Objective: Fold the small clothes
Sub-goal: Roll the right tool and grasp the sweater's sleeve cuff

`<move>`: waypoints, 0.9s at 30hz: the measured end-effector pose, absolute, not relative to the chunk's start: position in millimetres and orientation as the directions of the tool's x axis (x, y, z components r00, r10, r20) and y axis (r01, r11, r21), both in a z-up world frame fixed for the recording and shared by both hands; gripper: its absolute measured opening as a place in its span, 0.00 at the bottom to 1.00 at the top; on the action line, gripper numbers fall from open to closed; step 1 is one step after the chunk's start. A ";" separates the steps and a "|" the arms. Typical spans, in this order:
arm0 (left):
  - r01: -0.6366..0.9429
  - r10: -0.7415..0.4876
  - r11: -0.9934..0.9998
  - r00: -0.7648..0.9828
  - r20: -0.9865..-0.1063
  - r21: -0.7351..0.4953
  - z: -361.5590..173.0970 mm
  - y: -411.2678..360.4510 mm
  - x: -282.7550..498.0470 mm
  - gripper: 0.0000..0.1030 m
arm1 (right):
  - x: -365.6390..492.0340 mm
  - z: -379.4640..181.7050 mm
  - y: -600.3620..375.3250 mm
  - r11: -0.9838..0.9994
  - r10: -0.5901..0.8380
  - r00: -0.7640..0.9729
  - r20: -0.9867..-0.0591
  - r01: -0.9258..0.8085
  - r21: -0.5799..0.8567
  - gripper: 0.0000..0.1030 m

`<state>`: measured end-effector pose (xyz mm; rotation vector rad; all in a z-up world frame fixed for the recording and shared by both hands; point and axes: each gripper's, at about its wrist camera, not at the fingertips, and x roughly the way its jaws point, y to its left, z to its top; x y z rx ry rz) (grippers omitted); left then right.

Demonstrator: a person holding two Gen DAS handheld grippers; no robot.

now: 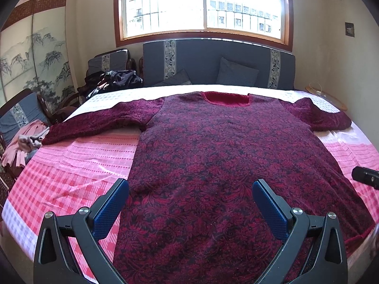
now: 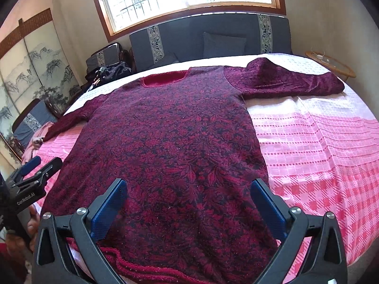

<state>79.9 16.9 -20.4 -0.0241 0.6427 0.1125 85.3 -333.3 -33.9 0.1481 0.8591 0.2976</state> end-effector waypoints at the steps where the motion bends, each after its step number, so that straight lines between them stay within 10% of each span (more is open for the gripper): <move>1: -0.115 0.109 0.993 0.797 -0.594 0.027 -22.7 16.5 85.4 1.00 | 98.0 -33.5 -347.0 0.933 0.356 0.604 -0.713 -0.190 0.306 0.98; 7: -0.090 0.089 0.996 0.780 -0.619 0.029 -46.0 25.2 117.6 1.00 | 192.2 -44.1 -463.4 0.828 0.463 0.601 -0.651 -0.030 0.561 0.74; 17: -0.190 -0.026 0.958 0.693 -0.721 -0.216 -75.2 75.3 141.2 1.00 | 296.1 -76.8 -657.0 0.617 0.334 0.735 -0.591 0.304 0.726 0.74; 27: -0.180 -0.030 0.962 0.673 -0.739 -0.203 -79.2 69.3 142.5 1.00 | 363.7 -106.8 -721.7 0.545 0.265 0.763 -0.589 0.385 0.745 0.74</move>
